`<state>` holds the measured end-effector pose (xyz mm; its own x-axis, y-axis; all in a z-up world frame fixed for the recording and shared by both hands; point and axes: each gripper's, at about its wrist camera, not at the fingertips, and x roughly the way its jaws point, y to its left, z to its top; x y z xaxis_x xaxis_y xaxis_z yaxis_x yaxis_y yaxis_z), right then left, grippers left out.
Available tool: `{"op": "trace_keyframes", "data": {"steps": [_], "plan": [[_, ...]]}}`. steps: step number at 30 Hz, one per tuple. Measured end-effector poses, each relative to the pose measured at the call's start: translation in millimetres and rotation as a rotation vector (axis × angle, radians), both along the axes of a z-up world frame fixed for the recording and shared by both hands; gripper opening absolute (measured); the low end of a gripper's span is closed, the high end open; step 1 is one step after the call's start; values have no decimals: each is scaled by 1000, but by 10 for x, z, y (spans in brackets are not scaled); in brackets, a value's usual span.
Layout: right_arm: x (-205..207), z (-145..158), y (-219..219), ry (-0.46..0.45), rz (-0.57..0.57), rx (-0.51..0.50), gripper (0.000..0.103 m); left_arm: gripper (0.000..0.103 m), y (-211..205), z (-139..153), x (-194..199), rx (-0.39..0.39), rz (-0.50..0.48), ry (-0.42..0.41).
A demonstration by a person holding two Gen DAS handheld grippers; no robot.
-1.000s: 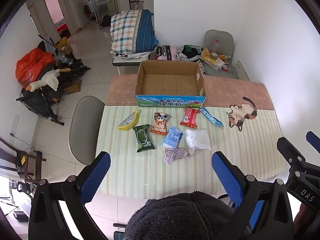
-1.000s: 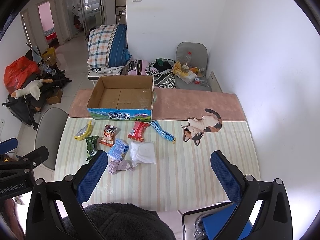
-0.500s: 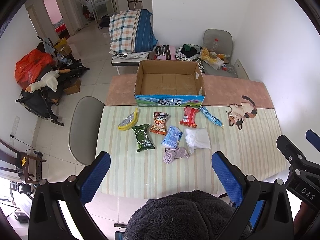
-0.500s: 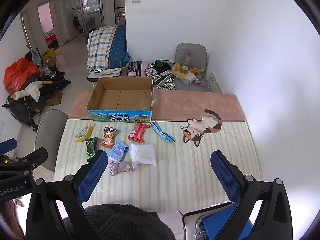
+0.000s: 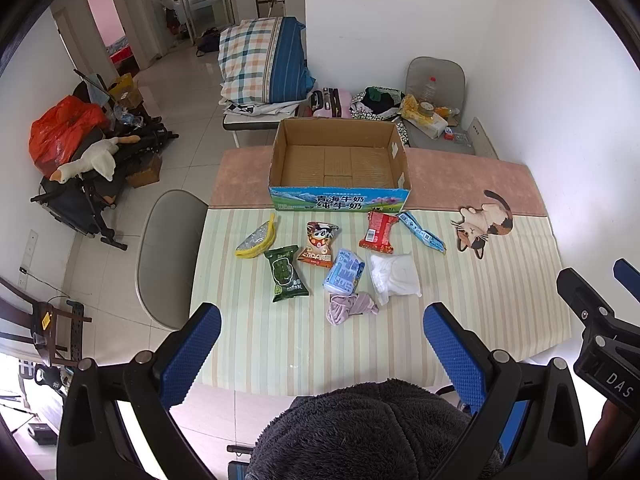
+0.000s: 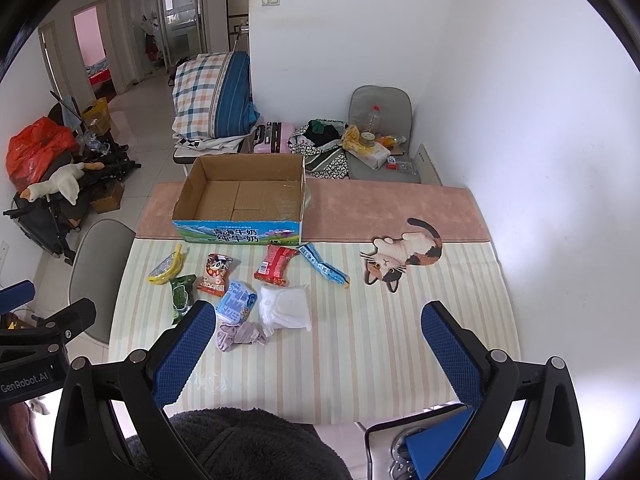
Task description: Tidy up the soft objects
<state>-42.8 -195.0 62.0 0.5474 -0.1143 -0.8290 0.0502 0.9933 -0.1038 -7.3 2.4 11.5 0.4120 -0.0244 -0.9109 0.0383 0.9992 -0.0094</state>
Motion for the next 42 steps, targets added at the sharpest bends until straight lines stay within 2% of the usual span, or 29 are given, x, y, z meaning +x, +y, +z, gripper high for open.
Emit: {"op": "trace_keyframes", "data": {"steps": [12, 17, 19, 22, 25, 27, 31, 34, 36, 37, 39, 42], "plan": [[-19, -34, 28, 4, -1, 7, 103, 103, 34, -63, -55, -6, 6, 8], [56, -136, 8, 25, -7, 42, 103, 103, 72, -256, 82, -8, 29, 19], [179, -287, -36, 52, -20, 65, 103, 103, 118, -407, 210, -9, 52, 33], [471, -631, -135, 110, -48, 105, 103, 103, 214, -788, 477, -17, 101, 90], [801, -1118, -205, 193, -71, 146, 103, 103, 284, -1223, 771, -17, 138, 161], [1057, -1543, -224, 271, -81, 169, 103, 103, 309, -1530, 939, -7, 144, 201], [1456, -2432, -227, 444, -104, 223, 103, 103, 353, -2192, 1207, 62, 151, 288], [1664, -3062, -218, 520, -135, 195, 103, 103, 355, -2571, 1326, 107, 129, 328], [1792, -3371, -130, 547, -61, 155, 103, 103, 357, -2824, 1417, 127, 112, 371], [1862, -3512, -57, 564, -2, 94, 103, 103, 353, -2902, 1444, 128, 104, 382], [1953, -3695, 137, 577, 176, -7, 103, 103, 329, -3090, 1494, 149, 83, 399], [1987, -4015, 462, 621, 484, -255, 103, 103, 245, -3328, 1542, 166, 51, 433]]}}
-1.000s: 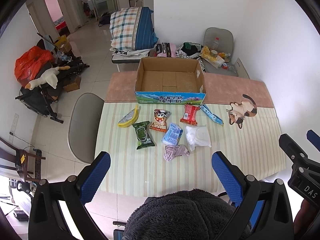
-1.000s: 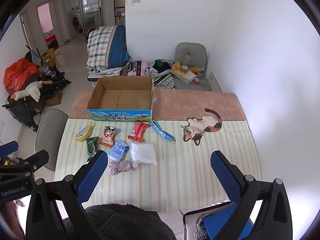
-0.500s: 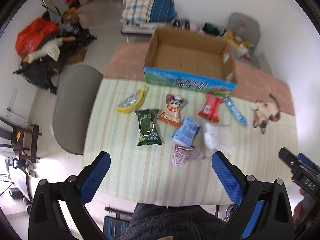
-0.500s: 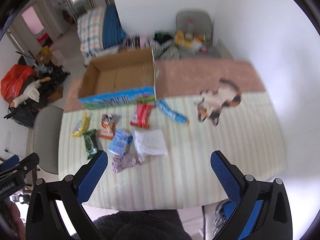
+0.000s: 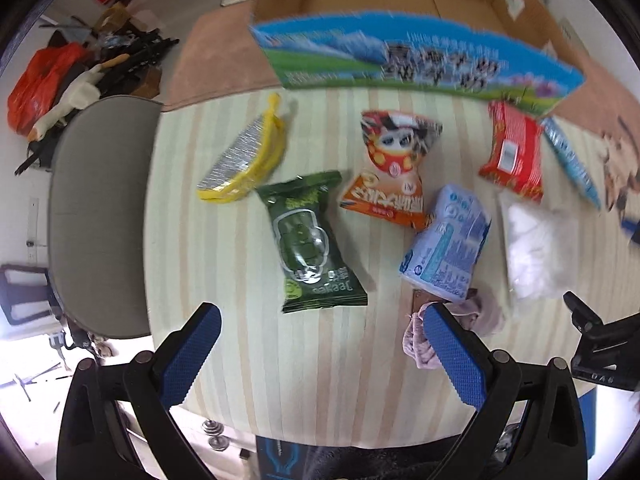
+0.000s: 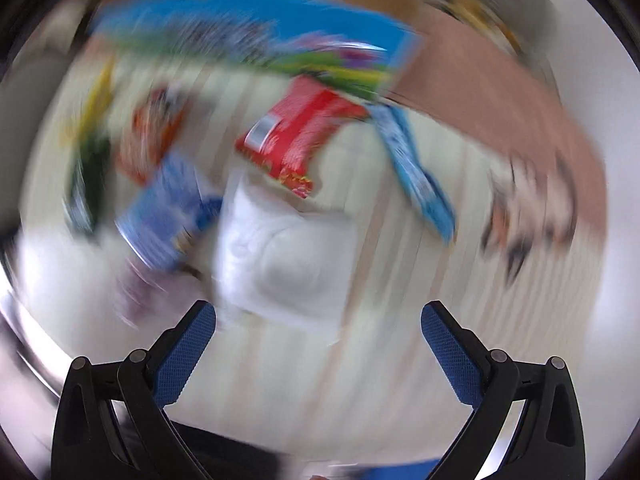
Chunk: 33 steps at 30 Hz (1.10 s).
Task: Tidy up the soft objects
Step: 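Grasp the light-blue tissue pack with the left tool while the right tool grasps the white bag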
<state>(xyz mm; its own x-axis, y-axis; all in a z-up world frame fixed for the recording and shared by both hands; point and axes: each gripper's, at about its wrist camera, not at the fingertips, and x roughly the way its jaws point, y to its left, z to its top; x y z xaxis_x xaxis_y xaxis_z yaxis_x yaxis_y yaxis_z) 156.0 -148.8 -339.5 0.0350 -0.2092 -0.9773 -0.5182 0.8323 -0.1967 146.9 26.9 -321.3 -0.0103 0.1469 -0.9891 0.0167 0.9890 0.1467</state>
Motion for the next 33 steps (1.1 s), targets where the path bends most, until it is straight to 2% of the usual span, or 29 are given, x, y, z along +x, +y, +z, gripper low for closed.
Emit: {"op": "trace_keyframes", "data": {"steps": [2, 4, 7, 10, 11, 12, 14, 16, 18, 20, 22, 24, 26, 28, 29, 30, 33], "plan": [[-107, -223, 213, -6, 287, -115, 103, 103, -69, -137, 10, -1, -13, 25], [-188, -426, 303, 22, 459, -200, 103, 103, -128, -239, 1, 3, -12, 43], [-235, -671, 375, 90, 594, -224, 103, 103, -185, -341, -4, 1, -10, 63], [-196, -860, 409, 140, 596, -185, 103, 103, -215, -395, -11, 14, -5, 69], [-142, -920, 400, 157, 542, -166, 102, 103, -225, -398, -7, 18, -6, 68], [-52, -949, 344, 191, 438, -117, 98, 103, -236, -396, -3, 20, -8, 65], [114, -923, 220, 196, 280, -45, 95, 103, -277, -381, 15, 22, -17, 58], [280, -875, -62, 217, 12, 50, 91, 103, -345, -368, 58, 10, -32, 49], [375, -901, -474, 275, -312, 125, 90, 102, -432, -360, 122, -6, -54, 38], [366, -945, -805, 314, -537, 200, 90, 102, -547, -387, 218, -23, -93, 28], [352, -931, -998, 289, -656, 277, 92, 101, -683, -457, 310, -28, -140, 40], [339, -919, -1070, 264, -697, 305, 92, 101, -843, -607, 410, -38, -201, 84], [354, -894, -1070, 236, -682, 294, 93, 99, -966, -800, 499, -42, -236, 142], [387, -809, -1046, 208, -675, 265, 93, 75, -1020, -962, 567, -38, -244, 188], [384, -799, -1019, 201, -672, 249, 93, 55, -1035, -1042, 592, -43, -243, 217], [351, -760, -956, 198, -672, 247, 93, 51, -1040, -1099, 611, -60, -233, 243], [357, -816, -845, 197, -642, 222, 93, 49, -1019, -1116, 666, -89, -187, 242]]}}
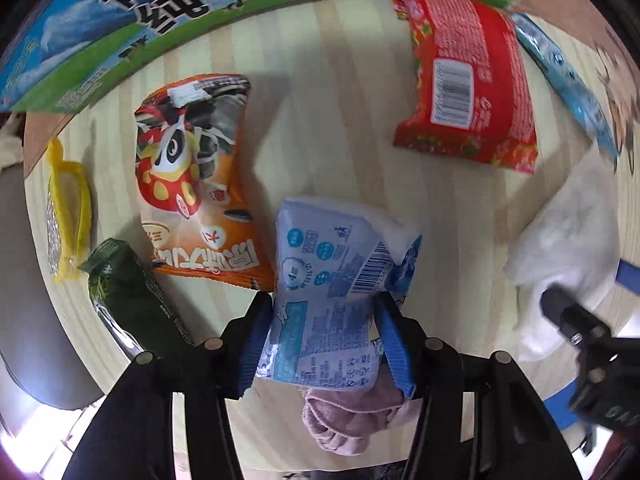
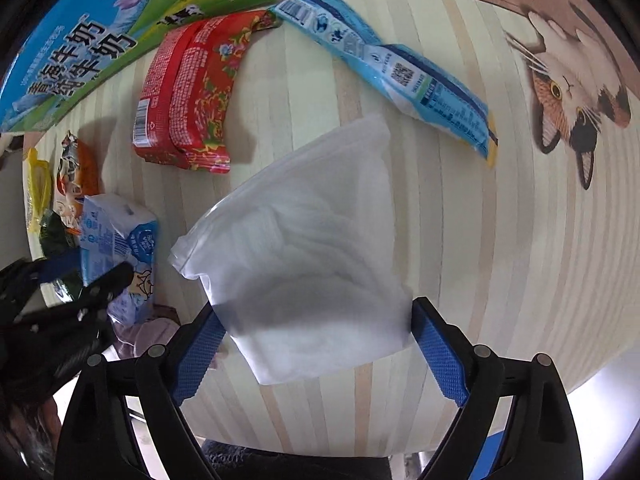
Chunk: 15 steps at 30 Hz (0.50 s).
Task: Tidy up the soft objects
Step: 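Grasp the light-blue tissue pack with the left tool while the right tool grasps the white bag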
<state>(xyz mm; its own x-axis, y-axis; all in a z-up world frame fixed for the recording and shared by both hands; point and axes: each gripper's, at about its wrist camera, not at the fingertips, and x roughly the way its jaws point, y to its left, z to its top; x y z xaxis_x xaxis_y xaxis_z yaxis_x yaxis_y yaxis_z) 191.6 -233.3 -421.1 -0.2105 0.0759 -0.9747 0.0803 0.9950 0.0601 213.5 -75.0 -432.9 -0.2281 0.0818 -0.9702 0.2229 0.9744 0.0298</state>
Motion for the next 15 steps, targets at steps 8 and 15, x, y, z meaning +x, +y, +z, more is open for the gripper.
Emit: {"op": "trace_keyframes", "data": {"steps": [8, 15], "plan": [[-158, -33, 192, -8, 11, -14, 79, 31, 86, 192, -65, -7, 81, -32], [-173, 216, -73, -31, -81, 89, 73, 12, 270, 705, -184, -38, 163, -106]]}}
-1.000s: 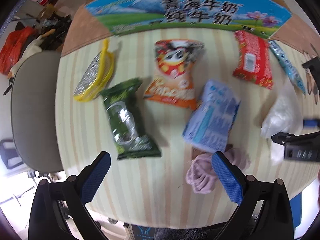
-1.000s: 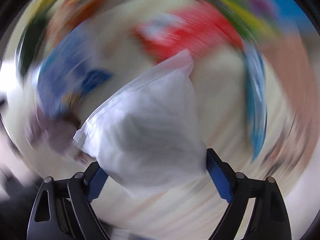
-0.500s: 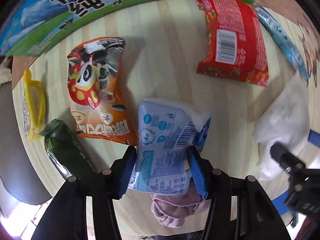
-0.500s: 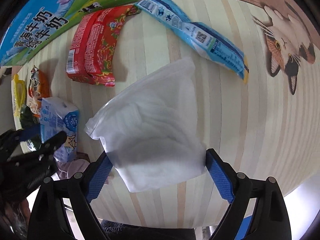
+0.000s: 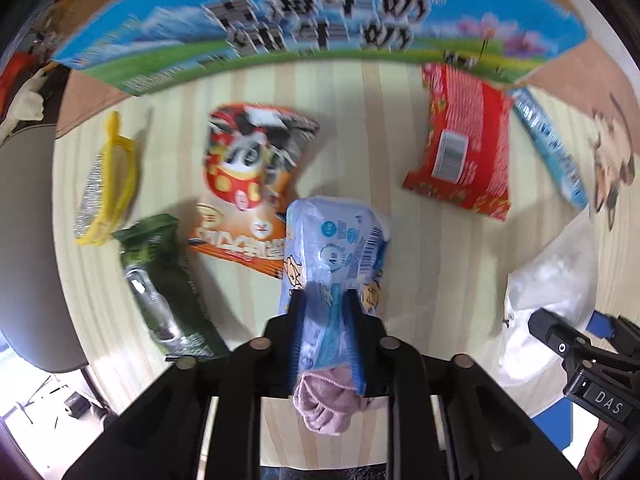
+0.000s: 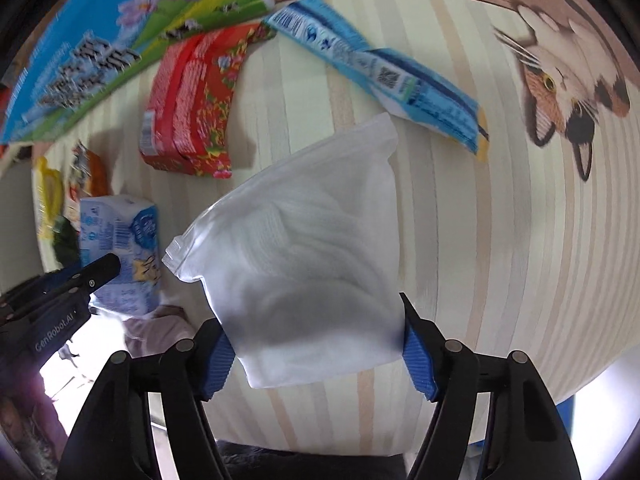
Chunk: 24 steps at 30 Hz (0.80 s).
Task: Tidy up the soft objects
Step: 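Grasp the light-blue tissue pack with the left tool while the right tool grasps the white bag, then carry both items into the cardboard box and open both tools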
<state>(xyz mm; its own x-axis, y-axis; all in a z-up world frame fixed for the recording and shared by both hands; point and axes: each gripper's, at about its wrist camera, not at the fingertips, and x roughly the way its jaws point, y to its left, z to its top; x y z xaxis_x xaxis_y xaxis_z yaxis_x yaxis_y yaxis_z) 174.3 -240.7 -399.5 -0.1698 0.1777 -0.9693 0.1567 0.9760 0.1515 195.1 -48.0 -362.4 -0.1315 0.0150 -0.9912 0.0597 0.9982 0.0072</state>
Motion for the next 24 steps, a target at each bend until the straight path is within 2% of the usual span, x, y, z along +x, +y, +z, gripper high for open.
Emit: {"op": "trace_keyframes", "data": {"steps": [4, 6, 9, 10, 12, 14, 15, 17, 22, 24], "plan": [[14, 252, -36, -34, 5, 39, 73, 13, 8, 126, 14, -22, -5, 10], [82, 349, -56, -56, 20, 31, 73, 30, 41, 21, 58, -27, 31, 42], [159, 346, -52, -67, 42, 6, 73, 46, 108, -229, 60, -69, 66, 121], [216, 308, -102, -68, 49, 2, 73, 50, 105, -315, 41, -78, 63, 154], [249, 293, -156, -66, 48, -7, 73, 53, 59, -421, 52, -66, 52, 168], [274, 303, -172, -62, 51, -14, 73, 47, 37, -402, 52, -63, 35, 124], [284, 298, -193, -59, 49, -15, 73, 39, 29, -370, 43, -67, 35, 105], [295, 273, -179, -53, 52, -14, 73, 33, 6, -242, 36, -87, 48, 76], [288, 313, -64, -67, 60, 8, 73, 30, 75, 338, 18, -110, 73, -29], [291, 419, -59, -81, 57, 34, 73, 30, 138, 700, 39, -136, 85, -75]]}}
